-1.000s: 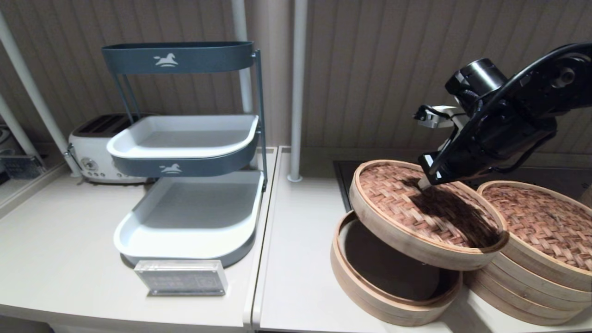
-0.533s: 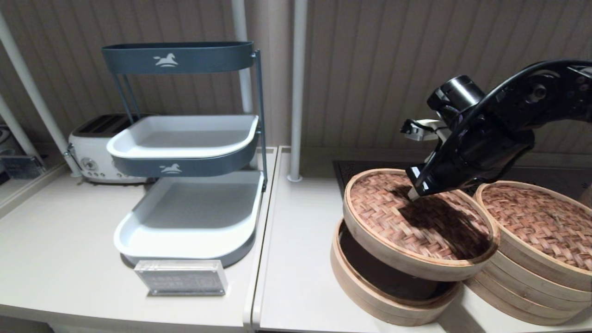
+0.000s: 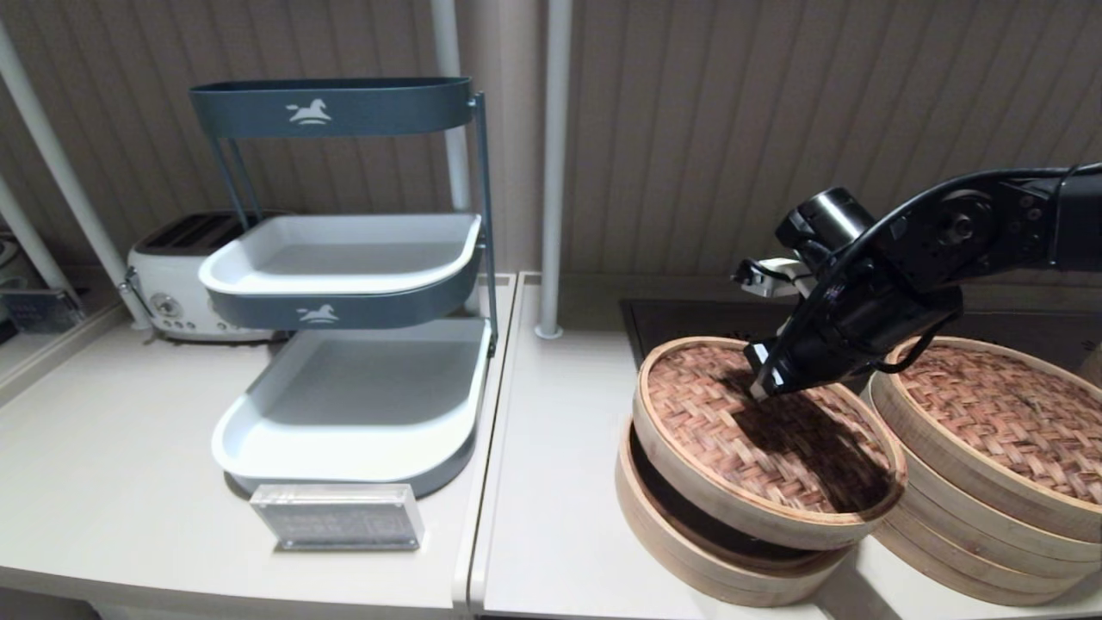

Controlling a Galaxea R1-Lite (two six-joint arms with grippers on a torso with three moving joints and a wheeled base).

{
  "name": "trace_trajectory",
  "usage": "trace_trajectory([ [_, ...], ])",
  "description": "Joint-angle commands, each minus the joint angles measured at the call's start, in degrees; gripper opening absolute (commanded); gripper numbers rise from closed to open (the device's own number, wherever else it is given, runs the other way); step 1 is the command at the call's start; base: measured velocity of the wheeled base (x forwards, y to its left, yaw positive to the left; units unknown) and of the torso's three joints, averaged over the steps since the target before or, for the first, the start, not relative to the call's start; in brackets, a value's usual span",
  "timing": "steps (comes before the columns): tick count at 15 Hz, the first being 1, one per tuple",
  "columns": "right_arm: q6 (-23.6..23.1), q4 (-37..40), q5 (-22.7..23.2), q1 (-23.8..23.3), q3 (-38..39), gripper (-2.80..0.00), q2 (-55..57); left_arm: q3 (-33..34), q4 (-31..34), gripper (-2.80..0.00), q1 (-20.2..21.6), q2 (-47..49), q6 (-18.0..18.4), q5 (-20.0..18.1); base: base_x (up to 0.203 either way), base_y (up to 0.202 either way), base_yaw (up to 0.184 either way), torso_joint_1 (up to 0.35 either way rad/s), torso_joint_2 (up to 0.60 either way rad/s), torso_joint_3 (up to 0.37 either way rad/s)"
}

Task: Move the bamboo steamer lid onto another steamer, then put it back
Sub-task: Put the steamer

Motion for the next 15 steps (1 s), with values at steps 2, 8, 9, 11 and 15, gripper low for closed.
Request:
trace_trajectory([
  [2, -0.01, -1.38, -0.05, 0.38, 1.63, -2.80, 0.96, 1.58, -0.05, -2.80, 0.00, -0.11, 0.00, 0.00, 0.000, 0.000, 0.000, 0.000, 0.00, 0.000],
  [8, -0.05, -6.97, -2.60, 1.34, 5.51, -2.80, 2.71, 1.58, -0.05, -2.80, 0.00, -0.11, 0.00, 0.00, 0.000, 0.000, 0.000, 0.000, 0.00, 0.000],
  [9, -0.01, -6.97, -2.60, 1.34, 5.53, -2.80, 2.81, 1.58, -0.05, -2.80, 0.00, -0.11, 0.00, 0.00, 0.000, 0.000, 0.000, 0.000, 0.00, 0.000],
  [11, -0.01, -6.97, -2.58, 1.60, 5.95, -2.80, 2.81, 1.58, -0.05, -2.80, 0.00, -0.11, 0.00, 0.00, 0.000, 0.000, 0.000, 0.000, 0.00, 0.000],
  [15, -0.10, -7.06, -2.51, 2.13, 7.71, -2.80, 2.63, 1.58, -0.05, -2.80, 0.00, -0.11, 0.00, 0.00, 0.000, 0.000, 0.000, 0.000, 0.00, 0.000],
])
